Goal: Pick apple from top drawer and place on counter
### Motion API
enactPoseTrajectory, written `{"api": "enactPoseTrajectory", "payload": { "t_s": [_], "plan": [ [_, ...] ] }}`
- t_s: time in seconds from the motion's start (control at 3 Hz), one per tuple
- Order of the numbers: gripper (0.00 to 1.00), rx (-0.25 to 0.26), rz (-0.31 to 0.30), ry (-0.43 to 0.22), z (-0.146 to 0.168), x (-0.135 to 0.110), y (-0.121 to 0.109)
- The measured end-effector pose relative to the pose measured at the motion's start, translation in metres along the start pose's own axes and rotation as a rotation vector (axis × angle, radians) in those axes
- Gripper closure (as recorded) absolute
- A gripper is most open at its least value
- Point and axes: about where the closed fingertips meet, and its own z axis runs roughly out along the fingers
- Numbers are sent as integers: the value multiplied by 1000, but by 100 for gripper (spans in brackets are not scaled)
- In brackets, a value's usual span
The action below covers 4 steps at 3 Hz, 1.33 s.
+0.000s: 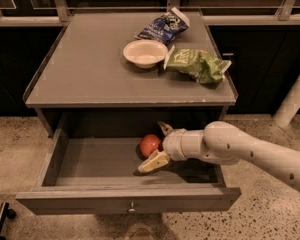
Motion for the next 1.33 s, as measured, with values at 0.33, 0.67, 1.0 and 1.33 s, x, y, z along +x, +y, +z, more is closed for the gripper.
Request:
{"api": "enactPoseTrajectory", "payload": {
  "t_s": [0.33, 0.67, 1.0, 1.33],
  "plan": [
    [0, -11, 9, -7, 7, -1, 4],
    [0, -28, 25, -19, 15, -1, 9],
    [12, -29, 25, -20, 15, -2, 9],
    [36, -29, 25, -20, 15, -2, 9]
  ]
}}
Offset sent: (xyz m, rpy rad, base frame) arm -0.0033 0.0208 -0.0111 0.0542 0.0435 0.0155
